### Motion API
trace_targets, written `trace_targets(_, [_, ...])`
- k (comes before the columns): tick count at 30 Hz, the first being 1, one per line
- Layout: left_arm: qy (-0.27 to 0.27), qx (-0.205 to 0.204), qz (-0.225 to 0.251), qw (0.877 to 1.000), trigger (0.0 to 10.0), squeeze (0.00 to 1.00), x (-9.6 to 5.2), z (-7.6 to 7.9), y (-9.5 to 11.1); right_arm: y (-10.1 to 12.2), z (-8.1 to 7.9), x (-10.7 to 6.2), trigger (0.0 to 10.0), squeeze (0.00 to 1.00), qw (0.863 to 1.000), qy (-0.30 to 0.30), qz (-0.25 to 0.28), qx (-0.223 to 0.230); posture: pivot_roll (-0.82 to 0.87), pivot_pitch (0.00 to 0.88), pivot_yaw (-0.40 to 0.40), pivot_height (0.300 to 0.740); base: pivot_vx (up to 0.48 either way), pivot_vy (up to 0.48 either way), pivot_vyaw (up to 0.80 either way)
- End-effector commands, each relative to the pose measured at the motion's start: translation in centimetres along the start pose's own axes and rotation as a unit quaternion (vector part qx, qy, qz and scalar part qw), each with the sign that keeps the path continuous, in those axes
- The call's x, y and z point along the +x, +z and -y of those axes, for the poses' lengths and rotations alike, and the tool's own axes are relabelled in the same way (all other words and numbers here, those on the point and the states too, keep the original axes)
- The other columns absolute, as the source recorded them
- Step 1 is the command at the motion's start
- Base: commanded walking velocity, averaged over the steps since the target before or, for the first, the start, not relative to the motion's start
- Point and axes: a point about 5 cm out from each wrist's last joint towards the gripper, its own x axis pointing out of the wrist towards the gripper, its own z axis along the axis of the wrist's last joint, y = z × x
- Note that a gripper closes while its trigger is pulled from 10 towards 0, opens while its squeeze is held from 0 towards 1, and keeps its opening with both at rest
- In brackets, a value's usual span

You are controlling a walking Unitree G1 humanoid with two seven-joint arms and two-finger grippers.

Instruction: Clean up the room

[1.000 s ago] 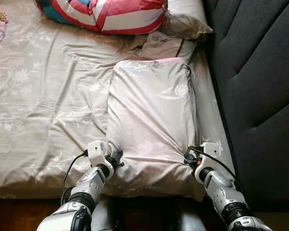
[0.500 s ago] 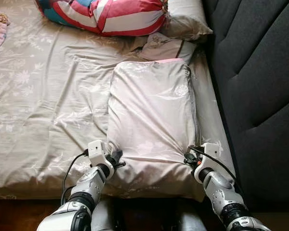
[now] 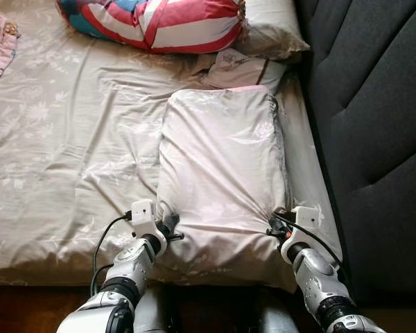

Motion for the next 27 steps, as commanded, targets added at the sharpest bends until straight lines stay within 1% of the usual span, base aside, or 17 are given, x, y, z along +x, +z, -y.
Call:
trace_targets(1, [0.003,0.009,0.005,1.0,10.0,0.0,-0.39,-0.32,-0.43,-1.44,1.04,-0.83,10.0,0.0,1.0,-0.026,-0.008,0.011,-0.12,0.174,-0.04,0.637,0.0,0.0,0.0])
trace_targets(2, [0.003,0.01,0.007,1.0,10.0,0.0,-0.4,-0.32,-0.41,-1.45,1.05,-0.85,10.0,0.0,1.0,-0.027,-0.006,0.012,-0.12,0.174,-0.04,0.637,0.0,0.0,0.0])
trace_targets(6, [0.006,0.014,0.014,1.0,10.0,0.0,-0.39,-0.36,-0.14,-1.61,1.13,-0.99,10.0,0.0,0.999,-0.033,0.001,0.016,-0.11,0.158,-0.036,0.665,0.0,0.0,0.0])
trace_targets(11, [0.009,0.014,0.016,1.0,10.0,0.0,-0.27,-0.19,0.02,-1.59,1.08,-0.93,10.0,0.0,0.999,-0.035,0.001,0.015,-0.11,0.146,-0.035,0.685,0.0,0.0,0.0])
trace_targets(19, [0.005,0.016,0.021,1.0,10.0,0.0,0.05,0.3,0.47,-1.11,1.03,-0.71,10.0,0.0,0.999,-0.038,0.008,0.015,-0.11,0.121,-0.033,0.74,0.0,0.0,0.0])
trace_targets(27, [0.007,0.016,0.022,1.0,10.0,0.0,0.03,0.26,0.43,-1.23,1.24,-0.74,10.0,0.0,0.999,-0.043,0.003,0.006,-0.11,0.106,-0.036,0.74,0.0,0.0,0.0])
